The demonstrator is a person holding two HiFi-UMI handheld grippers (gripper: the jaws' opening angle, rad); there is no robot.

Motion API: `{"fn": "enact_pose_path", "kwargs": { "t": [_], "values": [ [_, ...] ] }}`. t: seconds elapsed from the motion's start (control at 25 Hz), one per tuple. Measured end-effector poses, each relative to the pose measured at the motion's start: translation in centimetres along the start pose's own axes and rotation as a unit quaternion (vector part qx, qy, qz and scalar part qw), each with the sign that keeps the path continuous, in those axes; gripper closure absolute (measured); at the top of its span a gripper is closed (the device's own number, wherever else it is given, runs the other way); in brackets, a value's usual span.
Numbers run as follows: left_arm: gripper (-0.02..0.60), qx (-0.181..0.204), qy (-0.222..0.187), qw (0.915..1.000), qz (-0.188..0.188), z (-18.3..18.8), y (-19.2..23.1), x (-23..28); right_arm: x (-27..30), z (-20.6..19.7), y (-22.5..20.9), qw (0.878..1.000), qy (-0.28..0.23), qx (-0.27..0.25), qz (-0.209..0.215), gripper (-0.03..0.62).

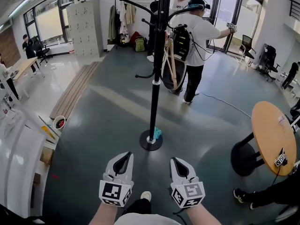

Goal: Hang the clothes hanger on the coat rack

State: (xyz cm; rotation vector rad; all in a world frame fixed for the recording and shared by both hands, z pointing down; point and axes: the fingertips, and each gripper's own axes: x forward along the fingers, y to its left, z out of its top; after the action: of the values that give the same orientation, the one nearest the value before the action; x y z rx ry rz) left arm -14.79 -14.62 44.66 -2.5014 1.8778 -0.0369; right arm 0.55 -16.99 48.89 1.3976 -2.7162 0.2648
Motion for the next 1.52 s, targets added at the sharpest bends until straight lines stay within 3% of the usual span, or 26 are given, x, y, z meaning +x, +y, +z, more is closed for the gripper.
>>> {"fn": "enact_pose_path", "kwargs": {
  "t": [0.6,0.96,1.52],
  "values": [
    [0.581,0.004,0.007,0.9999,-0.008,0.1,-13.1,-14.6,-17.4,-3.1,2.8,1.0,0.02,-0.01,-0.017,0.568],
    [0.581,0.021,-0.006,0.9998,-0.002,1.3,-14.6,-17.9,-20.7,-3.3,5.3,1.0,0.012,-0.021,-0.003,0.568],
    [0.581,0.028,-0.008,0.9996,0.004,1.2,-13.9,-18.2,-20.5,-3.3,6.6,0.999,0.01,-0.039,0.006,0.568]
  ]
}}
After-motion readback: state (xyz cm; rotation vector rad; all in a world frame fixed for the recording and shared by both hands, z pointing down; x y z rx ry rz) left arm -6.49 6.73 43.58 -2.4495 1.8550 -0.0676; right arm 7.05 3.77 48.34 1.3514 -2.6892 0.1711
